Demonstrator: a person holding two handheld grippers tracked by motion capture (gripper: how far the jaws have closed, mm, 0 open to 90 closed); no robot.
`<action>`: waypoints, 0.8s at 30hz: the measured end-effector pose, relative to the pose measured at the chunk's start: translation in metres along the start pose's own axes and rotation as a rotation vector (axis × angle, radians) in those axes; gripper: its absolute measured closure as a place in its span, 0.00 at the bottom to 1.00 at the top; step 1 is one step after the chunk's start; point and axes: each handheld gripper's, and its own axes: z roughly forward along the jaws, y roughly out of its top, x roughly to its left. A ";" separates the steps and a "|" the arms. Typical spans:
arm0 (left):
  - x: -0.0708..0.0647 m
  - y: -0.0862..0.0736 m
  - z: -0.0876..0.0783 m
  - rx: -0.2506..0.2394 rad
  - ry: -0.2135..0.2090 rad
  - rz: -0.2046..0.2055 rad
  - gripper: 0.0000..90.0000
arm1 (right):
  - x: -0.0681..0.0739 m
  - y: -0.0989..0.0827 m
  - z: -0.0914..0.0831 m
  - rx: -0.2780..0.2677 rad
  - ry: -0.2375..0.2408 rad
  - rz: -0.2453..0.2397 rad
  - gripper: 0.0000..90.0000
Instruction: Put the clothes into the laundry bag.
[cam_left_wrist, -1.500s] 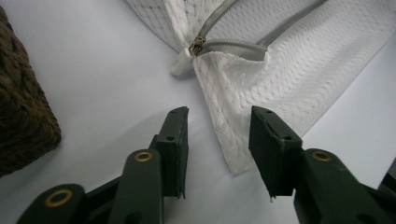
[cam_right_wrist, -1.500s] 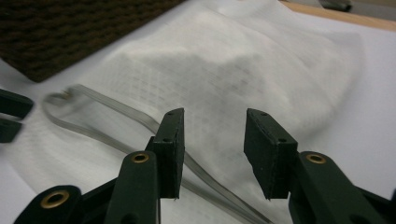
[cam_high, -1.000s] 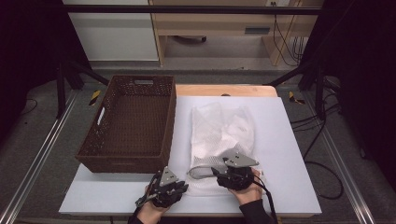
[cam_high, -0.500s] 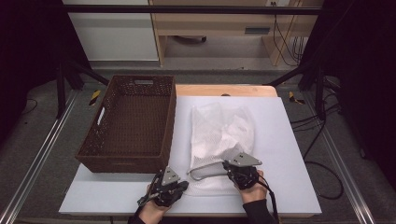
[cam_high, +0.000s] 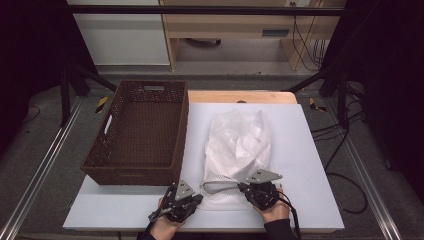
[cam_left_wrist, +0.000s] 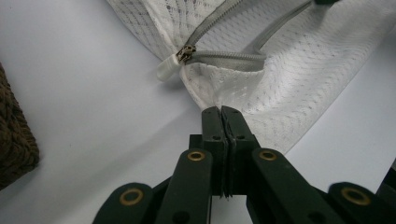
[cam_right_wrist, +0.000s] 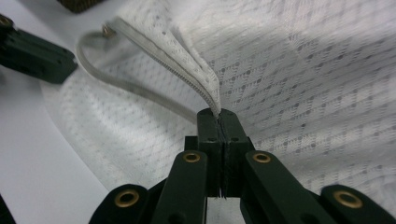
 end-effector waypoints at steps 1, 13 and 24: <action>0.000 0.000 0.000 -0.002 -0.002 -0.002 0.97 | 0.000 -0.001 0.004 0.016 -0.002 0.002 0.99; 0.010 -0.002 -0.003 -0.025 -0.008 -0.049 0.78 | 0.004 0.001 0.010 -0.025 -0.031 -0.019 0.74; 0.007 -0.004 -0.003 0.006 -0.018 -0.034 0.83 | 0.033 0.038 0.003 -0.177 0.045 -0.053 0.64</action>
